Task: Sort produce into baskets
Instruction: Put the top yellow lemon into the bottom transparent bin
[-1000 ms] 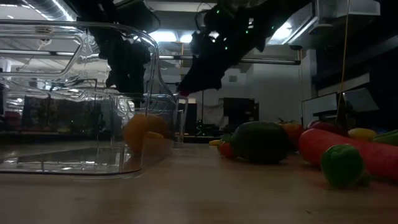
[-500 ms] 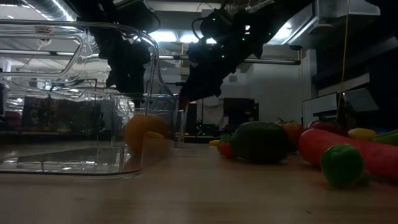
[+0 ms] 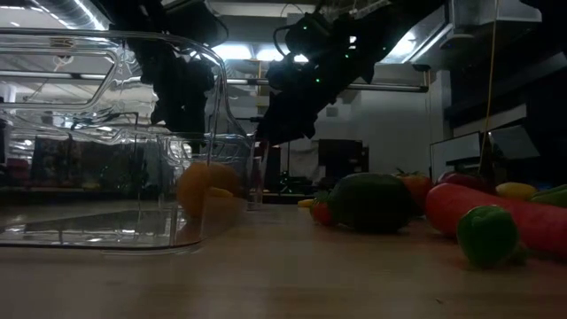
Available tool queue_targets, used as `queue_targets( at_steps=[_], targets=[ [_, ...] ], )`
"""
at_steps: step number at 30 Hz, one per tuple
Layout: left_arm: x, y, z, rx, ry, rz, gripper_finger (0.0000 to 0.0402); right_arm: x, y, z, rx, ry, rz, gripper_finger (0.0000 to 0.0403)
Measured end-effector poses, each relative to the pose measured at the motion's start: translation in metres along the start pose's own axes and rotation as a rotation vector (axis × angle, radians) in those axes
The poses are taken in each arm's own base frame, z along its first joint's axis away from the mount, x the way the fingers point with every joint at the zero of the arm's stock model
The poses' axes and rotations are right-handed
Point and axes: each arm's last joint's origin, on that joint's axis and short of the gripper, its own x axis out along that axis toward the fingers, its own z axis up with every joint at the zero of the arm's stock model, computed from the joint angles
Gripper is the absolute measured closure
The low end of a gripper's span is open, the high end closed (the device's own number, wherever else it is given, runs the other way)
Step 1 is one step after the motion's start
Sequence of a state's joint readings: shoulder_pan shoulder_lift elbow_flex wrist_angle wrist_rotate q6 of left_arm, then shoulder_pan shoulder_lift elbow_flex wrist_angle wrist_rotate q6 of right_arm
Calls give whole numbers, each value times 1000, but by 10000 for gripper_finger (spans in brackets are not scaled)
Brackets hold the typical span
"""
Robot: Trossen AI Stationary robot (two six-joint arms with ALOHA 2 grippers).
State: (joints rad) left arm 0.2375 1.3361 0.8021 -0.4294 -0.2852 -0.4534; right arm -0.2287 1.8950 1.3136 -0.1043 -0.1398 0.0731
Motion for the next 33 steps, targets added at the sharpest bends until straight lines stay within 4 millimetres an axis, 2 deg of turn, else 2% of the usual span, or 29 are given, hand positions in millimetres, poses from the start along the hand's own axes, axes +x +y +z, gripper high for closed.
queue_targets(
  at_steps=[4, 9, 20, 27, 33],
  targets=[
    [0, 0, 0, -1, 0, 0, 222, 0, 0, 0, 0, 0, 0, 157],
    [0, 0, 0, -1, 0, 0, 222, -5, -4, 5, 11, 50, -11, 142],
    [0, 0, 0, -2, 0, 0, 222, -53, -35, 45, -76, 284, -225, 141],
    [0, 0, 0, -3, 0, 0, 222, -71, -61, 33, -65, 482, -433, 141],
    [0, 0, 0, -3, 0, 0, 222, -92, -109, 20, 67, 593, -504, 141]
  ],
)
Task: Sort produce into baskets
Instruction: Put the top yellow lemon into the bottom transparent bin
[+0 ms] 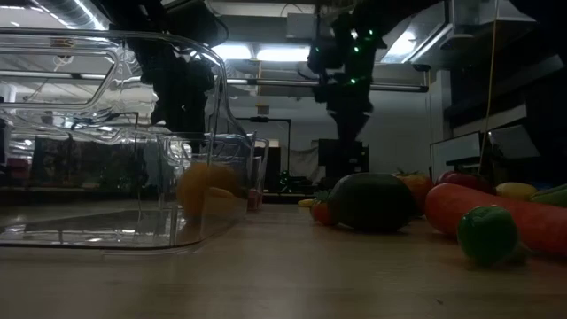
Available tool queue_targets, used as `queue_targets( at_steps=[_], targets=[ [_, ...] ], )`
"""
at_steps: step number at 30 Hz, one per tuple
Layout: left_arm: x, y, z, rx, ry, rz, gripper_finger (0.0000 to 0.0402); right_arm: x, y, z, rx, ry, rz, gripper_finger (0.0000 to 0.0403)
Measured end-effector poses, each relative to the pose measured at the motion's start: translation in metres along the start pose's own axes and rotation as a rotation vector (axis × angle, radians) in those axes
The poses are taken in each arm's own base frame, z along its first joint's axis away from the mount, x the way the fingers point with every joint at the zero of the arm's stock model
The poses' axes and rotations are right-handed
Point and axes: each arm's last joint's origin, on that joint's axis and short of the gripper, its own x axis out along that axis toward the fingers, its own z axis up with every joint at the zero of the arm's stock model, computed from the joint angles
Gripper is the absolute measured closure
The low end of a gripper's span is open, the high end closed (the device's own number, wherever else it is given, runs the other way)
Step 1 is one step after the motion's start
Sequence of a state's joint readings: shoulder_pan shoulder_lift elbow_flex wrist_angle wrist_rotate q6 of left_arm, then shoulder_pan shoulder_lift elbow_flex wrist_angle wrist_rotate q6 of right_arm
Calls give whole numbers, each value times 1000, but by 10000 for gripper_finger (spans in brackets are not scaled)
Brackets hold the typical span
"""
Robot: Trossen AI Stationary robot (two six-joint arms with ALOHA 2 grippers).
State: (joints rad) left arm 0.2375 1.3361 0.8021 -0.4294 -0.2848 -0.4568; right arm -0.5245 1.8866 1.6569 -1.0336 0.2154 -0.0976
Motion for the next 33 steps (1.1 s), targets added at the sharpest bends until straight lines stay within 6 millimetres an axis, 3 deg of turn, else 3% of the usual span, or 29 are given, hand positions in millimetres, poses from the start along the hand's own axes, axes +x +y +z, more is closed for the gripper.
queue_targets(
  at_steps=[6, 11, 23, 33],
  targets=[
    [0, 0, 0, 0, 0, 0, 222, 12, -63, -11, 183, 22, -35, 141],
    [0, 0, 0, 0, 0, 0, 222, 25, -92, -24, 266, 38, -42, 141],
    [0, 0, 0, 0, 0, 0, 222, 73, -101, -59, 327, 100, -25, 141],
    [0, 0, 0, 0, 0, 0, 222, 93, -100, -76, 346, 125, -37, 141]
  ],
)
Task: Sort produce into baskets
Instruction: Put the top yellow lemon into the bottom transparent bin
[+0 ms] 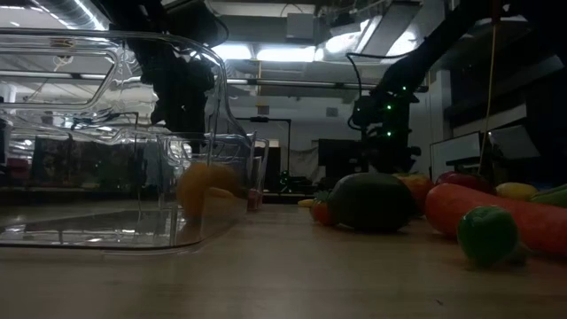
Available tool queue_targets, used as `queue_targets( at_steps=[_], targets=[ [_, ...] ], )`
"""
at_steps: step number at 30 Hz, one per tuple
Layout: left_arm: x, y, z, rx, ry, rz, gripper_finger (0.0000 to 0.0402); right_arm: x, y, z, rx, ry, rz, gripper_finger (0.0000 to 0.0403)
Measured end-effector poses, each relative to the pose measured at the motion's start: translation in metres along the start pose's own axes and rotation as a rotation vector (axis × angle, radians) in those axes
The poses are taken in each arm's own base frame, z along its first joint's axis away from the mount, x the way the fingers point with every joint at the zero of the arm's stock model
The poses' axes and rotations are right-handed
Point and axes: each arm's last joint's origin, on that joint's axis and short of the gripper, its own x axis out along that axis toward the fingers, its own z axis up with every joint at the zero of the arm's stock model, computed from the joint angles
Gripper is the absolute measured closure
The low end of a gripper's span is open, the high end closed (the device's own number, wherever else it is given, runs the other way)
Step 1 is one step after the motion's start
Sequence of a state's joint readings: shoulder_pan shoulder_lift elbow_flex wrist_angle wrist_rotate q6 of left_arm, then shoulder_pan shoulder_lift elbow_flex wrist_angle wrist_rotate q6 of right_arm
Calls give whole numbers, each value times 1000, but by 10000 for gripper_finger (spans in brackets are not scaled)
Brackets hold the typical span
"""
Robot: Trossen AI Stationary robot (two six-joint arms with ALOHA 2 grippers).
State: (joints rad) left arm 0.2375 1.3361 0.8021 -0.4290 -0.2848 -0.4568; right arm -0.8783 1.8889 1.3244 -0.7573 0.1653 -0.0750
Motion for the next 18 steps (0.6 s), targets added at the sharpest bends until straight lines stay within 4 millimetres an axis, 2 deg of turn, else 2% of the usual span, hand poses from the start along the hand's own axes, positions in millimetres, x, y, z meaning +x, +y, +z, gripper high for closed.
queue_targets(
  at_steps=[14, 18],
  targets=[
    [0, 0, 0, 0, 0, 0, 222, 20, 5, -17, 1, 17, 6, 142],
    [0, 0, 0, 0, 0, 0, 222, 21, 5, -17, 1, 14, 23, 163]
  ],
)
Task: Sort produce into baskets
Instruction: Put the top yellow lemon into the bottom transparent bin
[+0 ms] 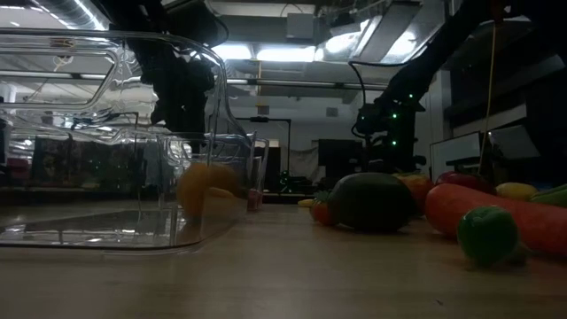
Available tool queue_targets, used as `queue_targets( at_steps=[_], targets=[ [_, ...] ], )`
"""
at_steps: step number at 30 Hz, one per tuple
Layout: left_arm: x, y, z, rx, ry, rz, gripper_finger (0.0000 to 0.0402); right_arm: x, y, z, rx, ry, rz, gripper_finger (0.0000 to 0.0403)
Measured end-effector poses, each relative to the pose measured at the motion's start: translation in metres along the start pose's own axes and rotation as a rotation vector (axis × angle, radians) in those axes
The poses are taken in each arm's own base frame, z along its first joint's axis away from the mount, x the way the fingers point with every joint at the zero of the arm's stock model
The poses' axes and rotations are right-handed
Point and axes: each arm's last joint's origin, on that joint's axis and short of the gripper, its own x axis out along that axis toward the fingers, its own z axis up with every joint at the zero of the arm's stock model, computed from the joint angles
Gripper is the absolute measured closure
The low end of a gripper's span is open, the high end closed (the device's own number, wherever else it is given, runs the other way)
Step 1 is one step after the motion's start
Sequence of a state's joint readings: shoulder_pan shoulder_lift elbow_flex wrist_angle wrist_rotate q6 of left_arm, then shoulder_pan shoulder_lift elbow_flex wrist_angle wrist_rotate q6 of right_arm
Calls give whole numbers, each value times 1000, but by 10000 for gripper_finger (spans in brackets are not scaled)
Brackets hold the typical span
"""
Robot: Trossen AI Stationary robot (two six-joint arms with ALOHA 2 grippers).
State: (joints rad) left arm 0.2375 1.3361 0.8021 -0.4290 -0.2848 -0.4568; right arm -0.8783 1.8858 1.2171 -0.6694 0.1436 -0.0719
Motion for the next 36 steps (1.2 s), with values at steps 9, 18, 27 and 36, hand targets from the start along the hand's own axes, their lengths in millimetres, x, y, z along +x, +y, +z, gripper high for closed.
queue_targets(
  at_steps=[9, 18, 27, 36],
  targets=[
    [0, 0, 0, 0, 0, 0, 222, -3, 2, 5, 2, -31, 72, 191],
    [0, 0, 0, 19, 0, 0, 222, -14, 10, 18, 25, -105, 431, 190],
    [0, 0, 0, 40, -1, 0, 222, -24, 36, 28, 26, -180, 763, 191],
    [0, 0, 0, 39, -1, 0, 222, -55, 111, 49, -182, -426, 1061, 191]
  ],
)
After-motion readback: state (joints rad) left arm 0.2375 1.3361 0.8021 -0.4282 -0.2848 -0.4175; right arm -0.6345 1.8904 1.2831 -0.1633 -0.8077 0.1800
